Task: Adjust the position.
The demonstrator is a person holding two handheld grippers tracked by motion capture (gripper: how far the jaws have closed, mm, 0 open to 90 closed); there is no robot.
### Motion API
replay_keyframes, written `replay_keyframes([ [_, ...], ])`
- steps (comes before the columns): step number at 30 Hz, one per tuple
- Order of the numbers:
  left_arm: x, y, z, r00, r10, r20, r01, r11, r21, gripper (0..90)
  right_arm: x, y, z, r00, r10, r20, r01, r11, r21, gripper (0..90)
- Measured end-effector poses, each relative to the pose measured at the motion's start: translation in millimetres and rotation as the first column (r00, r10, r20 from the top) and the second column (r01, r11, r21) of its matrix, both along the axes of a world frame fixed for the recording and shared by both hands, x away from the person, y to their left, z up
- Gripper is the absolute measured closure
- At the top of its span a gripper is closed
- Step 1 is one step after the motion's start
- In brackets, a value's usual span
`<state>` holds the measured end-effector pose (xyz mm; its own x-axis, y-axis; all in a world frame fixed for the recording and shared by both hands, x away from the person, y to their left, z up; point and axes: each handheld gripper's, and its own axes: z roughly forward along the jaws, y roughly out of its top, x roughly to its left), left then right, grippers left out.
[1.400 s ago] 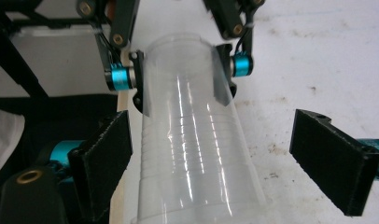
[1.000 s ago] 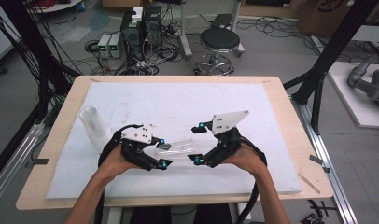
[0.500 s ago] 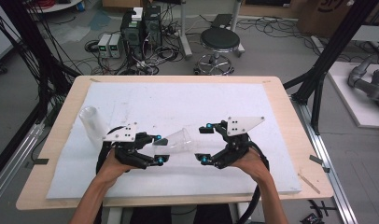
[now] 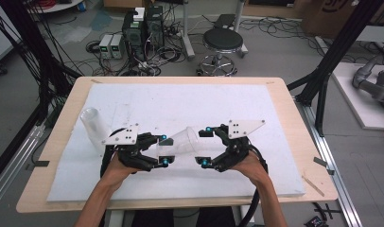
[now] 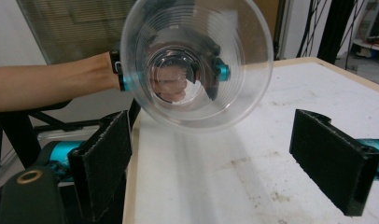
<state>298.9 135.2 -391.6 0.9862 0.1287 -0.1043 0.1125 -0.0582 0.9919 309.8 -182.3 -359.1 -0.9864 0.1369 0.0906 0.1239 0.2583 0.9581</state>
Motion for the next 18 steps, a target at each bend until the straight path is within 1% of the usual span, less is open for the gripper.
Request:
replay_keyframes([
  [3, -0.2, -3.7, 1.8, 1.0, -0.007, 0.005, 0.007, 0.9999, -0.007, 41.6, 1.1, 4.8, -0.5, 0.9999, 0.01, -0.002, -0.01, 0.9999, 0.007, 13.2],
  [8, -0.5, -9.6, 2.4, 0.9996, -0.026, 0.015, 0.026, 0.9997, 0.003, 41.6, 1.7, 12.6, -0.3, 0.9996, 0.029, -0.001, -0.029, 0.9995, 0.012, 13.2],
  [9, -0.7, -10.8, 2.3, 0.9996, -0.025, 0.014, 0.025, 0.9997, 0.002, 41.6, 1.3, 13.8, -0.1, 0.9995, 0.032, -0.008, -0.031, 0.9995, 0.01, 13.2],
  [10, -0.6, -11.3, 2.2, 0.9995, -0.028, 0.016, 0.028, 0.9996, 0.003, 41.6, 1.7, 15.5, 0.1, 0.9993, 0.036, -0.003, -0.036, 0.9993, 0.013, 13.2],
  [18, -1.1, -14.8, 2.7, 0.9989, -0.042, 0.022, 0.042, 0.9991, 0.01, 41.6, 2.6, 21.3, 0.7, 0.9983, 0.058, -0.006, -0.058, 0.9981, 0.02, 13.2],
])
